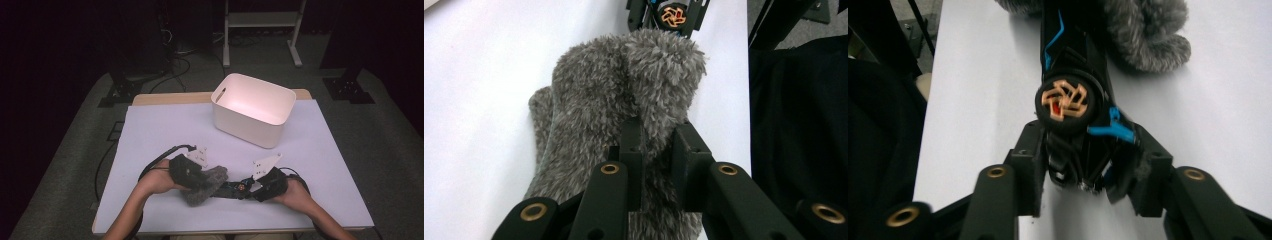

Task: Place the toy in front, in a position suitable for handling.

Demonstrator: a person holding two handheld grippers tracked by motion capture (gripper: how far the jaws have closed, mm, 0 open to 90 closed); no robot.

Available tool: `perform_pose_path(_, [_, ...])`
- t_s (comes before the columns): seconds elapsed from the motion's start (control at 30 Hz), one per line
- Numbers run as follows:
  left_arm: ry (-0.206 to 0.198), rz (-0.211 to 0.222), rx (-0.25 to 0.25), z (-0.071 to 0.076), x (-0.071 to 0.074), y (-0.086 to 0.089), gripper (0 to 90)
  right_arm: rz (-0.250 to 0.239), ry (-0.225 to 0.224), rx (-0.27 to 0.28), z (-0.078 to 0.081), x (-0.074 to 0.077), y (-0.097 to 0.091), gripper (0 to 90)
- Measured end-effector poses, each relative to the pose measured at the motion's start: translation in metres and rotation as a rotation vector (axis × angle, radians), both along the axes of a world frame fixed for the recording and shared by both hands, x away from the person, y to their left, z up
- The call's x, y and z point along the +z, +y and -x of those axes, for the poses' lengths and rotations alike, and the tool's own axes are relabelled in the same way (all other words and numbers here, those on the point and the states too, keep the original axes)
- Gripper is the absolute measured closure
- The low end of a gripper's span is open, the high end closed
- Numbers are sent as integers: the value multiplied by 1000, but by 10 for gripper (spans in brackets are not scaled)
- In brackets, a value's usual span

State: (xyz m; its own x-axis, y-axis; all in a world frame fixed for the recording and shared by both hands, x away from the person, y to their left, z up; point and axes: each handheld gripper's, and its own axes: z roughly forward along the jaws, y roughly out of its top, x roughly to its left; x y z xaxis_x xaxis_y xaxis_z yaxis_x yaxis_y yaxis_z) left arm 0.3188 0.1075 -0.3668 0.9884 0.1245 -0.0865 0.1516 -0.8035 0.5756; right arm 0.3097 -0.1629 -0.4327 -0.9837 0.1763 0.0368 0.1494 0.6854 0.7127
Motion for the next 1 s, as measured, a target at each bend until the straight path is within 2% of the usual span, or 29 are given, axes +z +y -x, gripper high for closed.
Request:
perform_pose_path(0.07, [-2, -8, -15, -1, -2, -7, 777, 1, 4, 5, -1, 2, 5, 490])
perform_pose_path(0.2, [-8, -13, -30, -2, -2, -19, 771, 24, -10, 32, -1, 5, 17, 475])
perform_pose_path(0.23, [-11, -18, -36, -2, -2, -22, 771, 52, -29, 54, -2, 7, 26, 500])
perform_pose_path(0.27, [-14, -21, -41, -2, -1, -23, 771, 52, -29, 54, -2, 7, 26, 500])
perform_pose_path(0.3, [-24, -28, -43, -2, -1, -24, 768, 80, -48, 57, -3, 9, 30, 558])
perform_pose_path(0.4, [-26, -22, -39, -3, -1, -21, 768, 91, -41, 58, -4, 10, 31, 566])
perform_pose_path(0.5, [-29, -15, -18, -2, 1, -8, 768, 113, -51, 69, -4, 12, 32, 568])
perform_pose_path(0.67, [-24, 0, 21, -1, 0, 9, 768, 129, -60, 72, -4, 14, 28, 568])
perform_pose_path(0.73, [-23, -5, 35, -2, -3, 15, 768, 140, -60, 68, -3, 14, 23, 569])
perform_pose_path(0.77, [-12, 3, 44, -3, -7, 19, 767, 145, -57, 58, -3, 15, 14, 568])
perform_pose_path(0.9, [11, 27, 48, -5, -16, 18, 761, 143, -49, 37, -1, 15, 1, 568])
perform_pose_path(1.0, [24, 37, 40, -6, -20, 13, 761, 139, -47, 34, -1, 14, -1, 567])
